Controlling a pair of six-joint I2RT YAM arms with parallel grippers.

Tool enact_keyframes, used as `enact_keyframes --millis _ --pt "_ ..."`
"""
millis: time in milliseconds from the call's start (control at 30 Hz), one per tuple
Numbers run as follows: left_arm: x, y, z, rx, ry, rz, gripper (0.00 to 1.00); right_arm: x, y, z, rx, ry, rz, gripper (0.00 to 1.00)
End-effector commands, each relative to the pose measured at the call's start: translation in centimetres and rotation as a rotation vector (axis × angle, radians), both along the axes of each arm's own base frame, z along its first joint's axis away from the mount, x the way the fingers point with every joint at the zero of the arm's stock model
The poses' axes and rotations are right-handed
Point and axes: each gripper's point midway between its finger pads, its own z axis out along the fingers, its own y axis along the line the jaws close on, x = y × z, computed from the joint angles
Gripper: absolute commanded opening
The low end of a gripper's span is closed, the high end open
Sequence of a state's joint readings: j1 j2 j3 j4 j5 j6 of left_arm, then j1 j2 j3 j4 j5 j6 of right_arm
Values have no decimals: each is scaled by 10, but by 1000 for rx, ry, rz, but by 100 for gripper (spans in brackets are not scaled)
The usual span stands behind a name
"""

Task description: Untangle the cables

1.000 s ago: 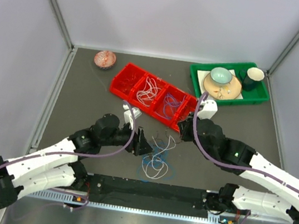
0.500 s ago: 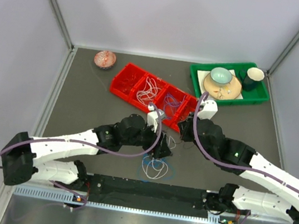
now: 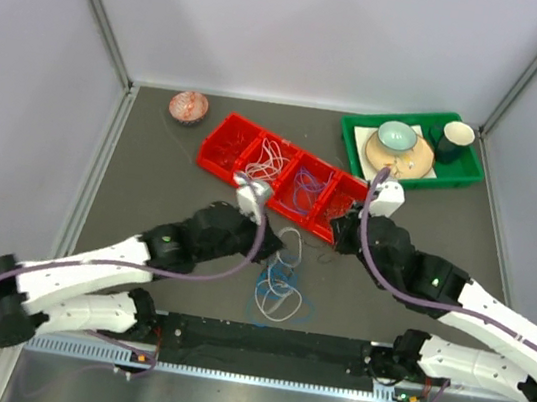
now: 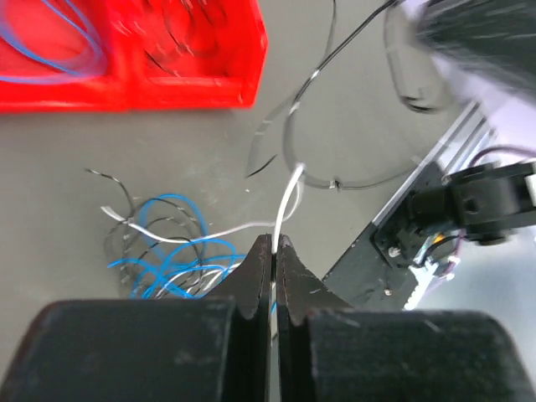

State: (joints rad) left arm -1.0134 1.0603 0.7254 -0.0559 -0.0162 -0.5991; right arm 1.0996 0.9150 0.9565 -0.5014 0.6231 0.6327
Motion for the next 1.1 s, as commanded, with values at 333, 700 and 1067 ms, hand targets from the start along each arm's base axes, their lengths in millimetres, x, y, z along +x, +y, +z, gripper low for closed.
enact_keyframes --millis 333,700,1067 --pt "-17 224 260 -382 -454 578 0 18 -95 -58 -6 112 -267 0" --pt "6 244 223 -224 -409 767 0 17 -86 -22 36 74 -198 0" --pt "31 223 152 -9 -269 869 0 47 -35 118 135 -175 -7 0"
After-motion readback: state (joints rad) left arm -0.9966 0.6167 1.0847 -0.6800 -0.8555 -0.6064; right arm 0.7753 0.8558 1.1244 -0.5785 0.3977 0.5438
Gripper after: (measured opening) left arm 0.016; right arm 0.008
